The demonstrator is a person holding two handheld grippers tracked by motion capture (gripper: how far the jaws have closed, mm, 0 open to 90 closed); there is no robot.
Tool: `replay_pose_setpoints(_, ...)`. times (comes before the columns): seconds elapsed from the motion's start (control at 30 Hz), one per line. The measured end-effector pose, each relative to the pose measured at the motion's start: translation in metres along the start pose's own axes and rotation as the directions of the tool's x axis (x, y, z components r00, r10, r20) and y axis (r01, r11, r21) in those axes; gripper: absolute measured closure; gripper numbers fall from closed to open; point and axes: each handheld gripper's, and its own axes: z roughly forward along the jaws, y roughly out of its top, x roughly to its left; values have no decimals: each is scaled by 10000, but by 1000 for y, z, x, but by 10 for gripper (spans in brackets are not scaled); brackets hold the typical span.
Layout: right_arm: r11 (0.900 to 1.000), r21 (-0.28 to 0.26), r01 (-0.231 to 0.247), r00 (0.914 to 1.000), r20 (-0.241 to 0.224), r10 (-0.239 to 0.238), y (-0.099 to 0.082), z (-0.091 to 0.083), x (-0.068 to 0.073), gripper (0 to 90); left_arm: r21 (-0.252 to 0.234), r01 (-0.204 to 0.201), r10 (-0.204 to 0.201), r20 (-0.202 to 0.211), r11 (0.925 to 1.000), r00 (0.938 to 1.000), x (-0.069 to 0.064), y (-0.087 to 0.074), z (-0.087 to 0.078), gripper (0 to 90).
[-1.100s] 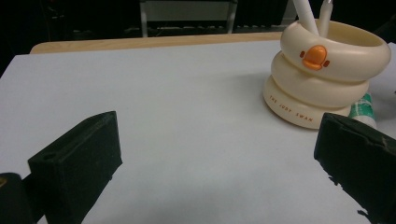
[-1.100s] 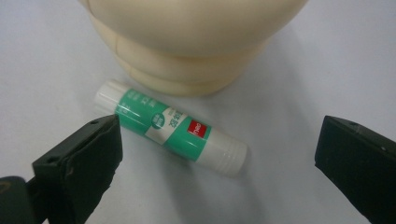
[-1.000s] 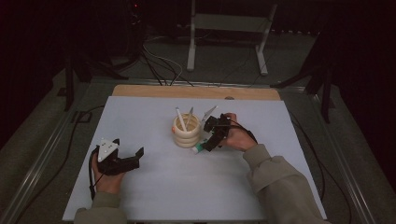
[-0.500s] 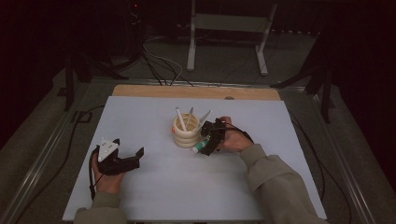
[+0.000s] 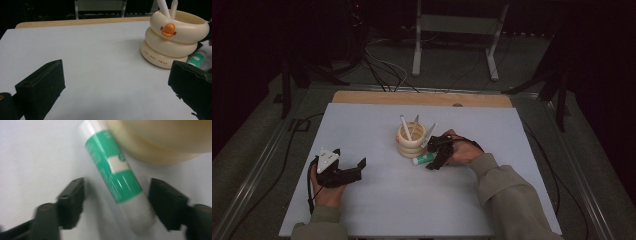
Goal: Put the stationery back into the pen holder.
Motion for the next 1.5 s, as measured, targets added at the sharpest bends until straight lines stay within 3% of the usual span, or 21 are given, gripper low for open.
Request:
replay_pose_setpoints(0.1,9997,118,202,9997,-156,-200,-1,-3,5,455,20,0,0,-1,10000,10000,0,0,0,14)
replay_pose_setpoints(0.2,9974,194,691,9971,-326,-684,0,-5,12,633,13,2,-2,-3,10000,10000,-1,0,0,13)
replay_pose_setpoints(0.23,9963,251,819,9961,-337,-810,1,-6,14,649,19,5,-5,1,10000,10000,-1,0,0,13)
replay_pose_setpoints(0.6,9959,477,773,9960,-476,-751,1,-8,26,660,38,-10,11,-14,10000,10000,0,0,0,14)
replay_pose_setpoints(0.93,9965,-346,756,9943,-734,-779,-1,-17,35,660,57,-6,6,-10,10000,10000,0,0,1,14)
replay_pose_setpoints(1.33,9951,-673,729,9927,-916,-789,3,-23,45,660,44,-13,13,2,10000,10000,-1,0,1,13)
replay_pose_setpoints(1.5,9924,-1084,580,9928,-982,-687,3,-28,44,660,46,-10,10,6,10000,10000,-1,0,1,14)
